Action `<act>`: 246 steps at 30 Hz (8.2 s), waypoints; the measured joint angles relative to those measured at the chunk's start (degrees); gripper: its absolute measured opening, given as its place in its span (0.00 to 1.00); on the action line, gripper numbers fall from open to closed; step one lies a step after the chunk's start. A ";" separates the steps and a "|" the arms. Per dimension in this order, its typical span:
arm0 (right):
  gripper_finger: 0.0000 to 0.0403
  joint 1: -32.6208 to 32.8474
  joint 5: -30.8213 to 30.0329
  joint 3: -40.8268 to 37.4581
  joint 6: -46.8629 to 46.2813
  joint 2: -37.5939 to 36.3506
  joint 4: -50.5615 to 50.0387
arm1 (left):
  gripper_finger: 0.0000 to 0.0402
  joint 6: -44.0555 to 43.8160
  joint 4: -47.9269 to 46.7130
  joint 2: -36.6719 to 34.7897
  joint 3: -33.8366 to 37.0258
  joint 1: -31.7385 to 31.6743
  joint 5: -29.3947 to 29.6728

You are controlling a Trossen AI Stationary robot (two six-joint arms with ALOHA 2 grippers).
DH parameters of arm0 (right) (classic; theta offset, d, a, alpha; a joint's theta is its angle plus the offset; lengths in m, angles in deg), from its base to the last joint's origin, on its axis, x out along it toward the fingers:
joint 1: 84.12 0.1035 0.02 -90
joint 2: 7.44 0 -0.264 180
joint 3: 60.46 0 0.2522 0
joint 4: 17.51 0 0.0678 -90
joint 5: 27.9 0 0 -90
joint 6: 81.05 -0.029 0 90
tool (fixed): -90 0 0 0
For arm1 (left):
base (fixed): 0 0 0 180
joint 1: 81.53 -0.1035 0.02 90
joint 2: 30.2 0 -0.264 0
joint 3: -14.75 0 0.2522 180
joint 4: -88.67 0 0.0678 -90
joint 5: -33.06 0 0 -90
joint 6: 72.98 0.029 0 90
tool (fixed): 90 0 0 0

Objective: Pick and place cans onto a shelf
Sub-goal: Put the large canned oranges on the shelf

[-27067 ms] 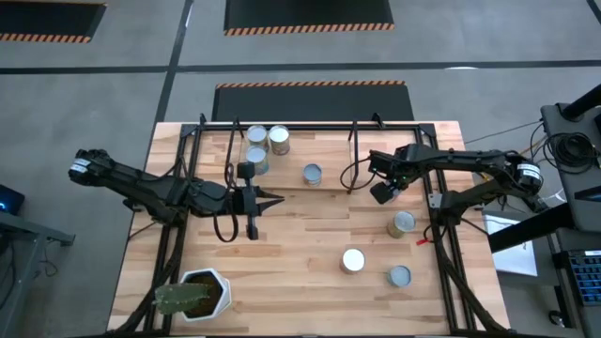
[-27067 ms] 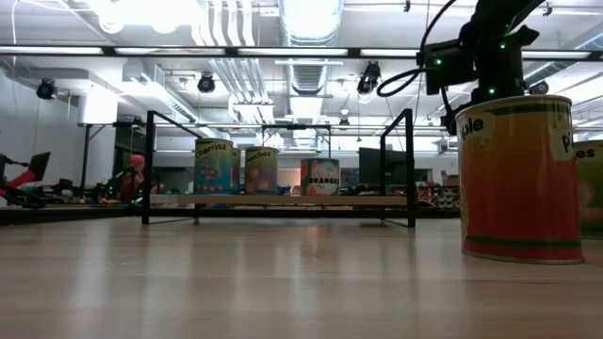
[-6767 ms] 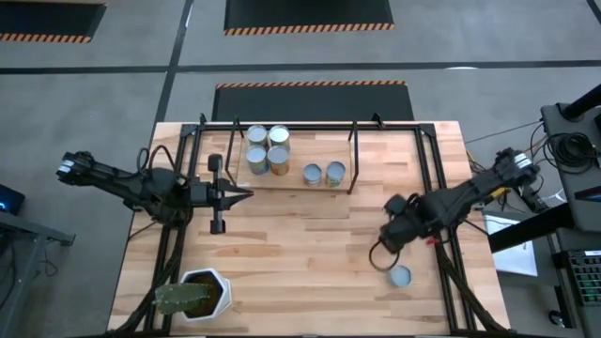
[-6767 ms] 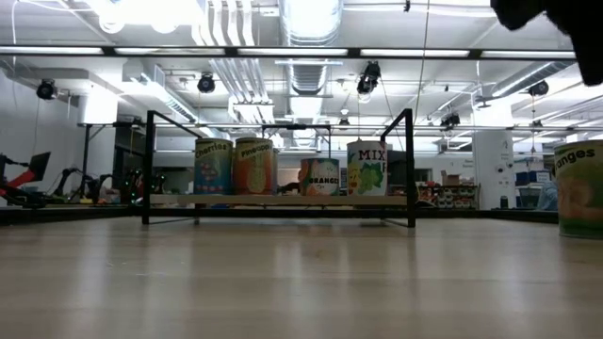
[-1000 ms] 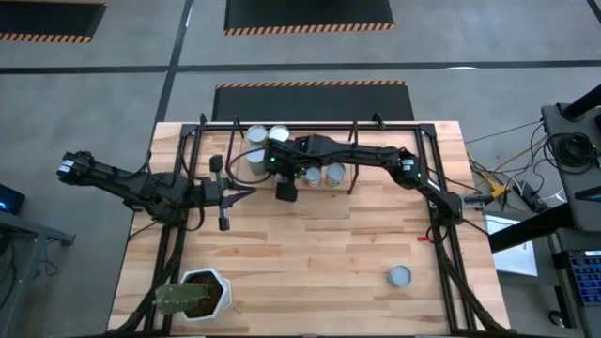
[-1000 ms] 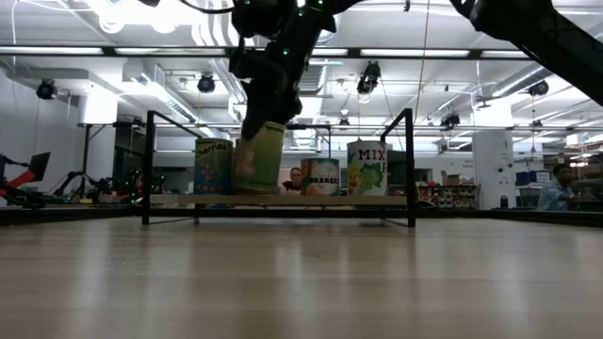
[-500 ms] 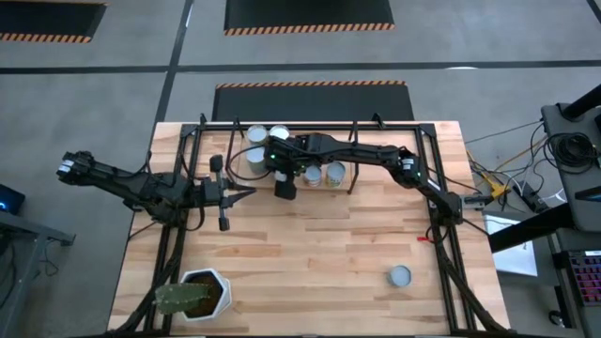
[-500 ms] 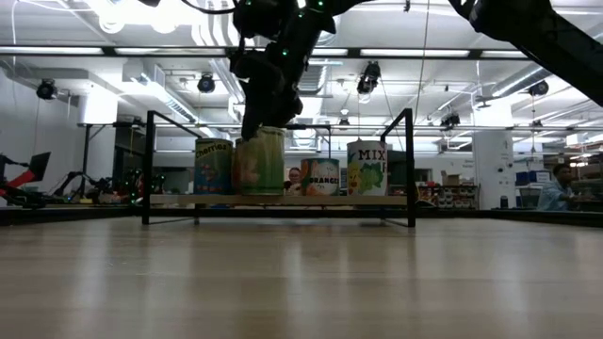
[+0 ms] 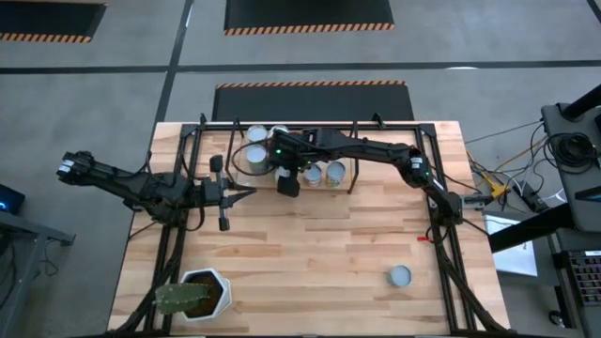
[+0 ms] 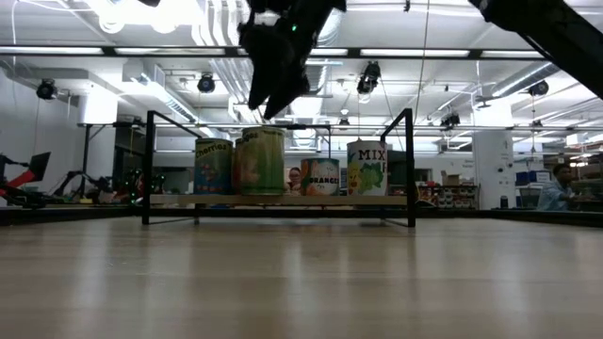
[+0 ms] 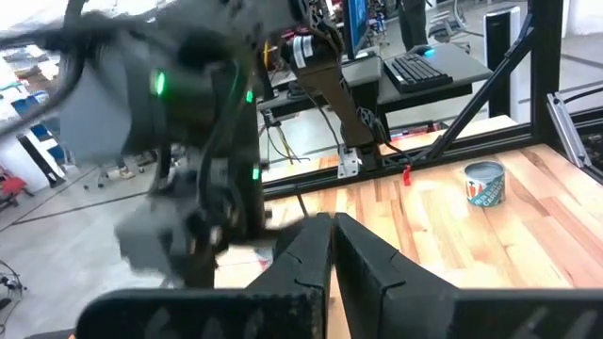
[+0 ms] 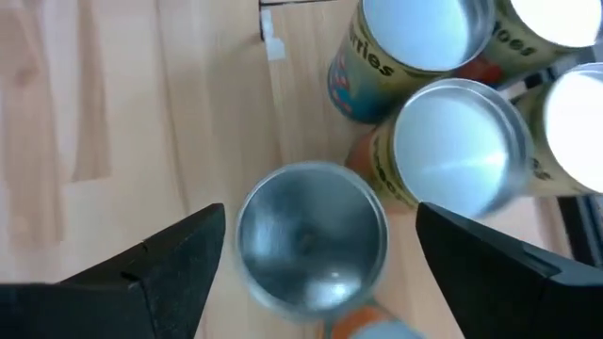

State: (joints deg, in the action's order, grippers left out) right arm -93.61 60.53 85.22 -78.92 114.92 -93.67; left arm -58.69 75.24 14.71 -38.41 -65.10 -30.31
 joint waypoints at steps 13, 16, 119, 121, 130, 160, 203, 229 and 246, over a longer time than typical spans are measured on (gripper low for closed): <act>0.35 5.10 0.15 -11.65 -0.53 -8.11 -1.86 | 0.00 -1.74 -1.75 0.02 -0.02 0.00 -0.02; 0.19 4.97 0.11 -18.65 -0.16 -9.40 3.72 | 0.00 -1.74 -1.50 0.02 -0.02 -0.01 -0.02; 0.87 24.58 -5.96 -56.24 50.10 -24.76 38.59 | 0.00 -17.78 11.96 14.75 -0.06 4.57 -0.04; 0.87 24.60 -5.88 -56.24 51.51 -24.57 40.72 | 0.00 -17.33 11.99 14.75 -0.06 4.57 -0.04; 0.87 23.68 -2.49 -56.24 55.47 -18.82 48.32 | 0.00 -16.77 12.41 14.75 -0.03 4.57 -0.02; 0.74 18.41 4.84 -25.30 43.47 4.25 25.02 | 0.00 -16.14 12.33 14.86 -0.01 4.57 -0.13; 0.75 19.69 -38.97 -73.61 17.19 -10.81 128.60 | 0.16 -18.10 6.63 11.85 0.00 3.93 3.92; 0.74 23.12 -44.98 -79.73 29.33 -10.90 142.12 | 0.96 -12.15 30.07 30.77 0.00 1.72 14.40; 0.74 23.13 -44.46 -79.76 29.40 -10.92 141.88 | 0.93 -13.74 37.85 38.23 0.00 -0.17 15.43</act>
State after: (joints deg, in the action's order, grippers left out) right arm -70.48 16.07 5.46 -49.52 104.00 48.20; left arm -72.43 113.10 52.94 -38.41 -65.28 -14.88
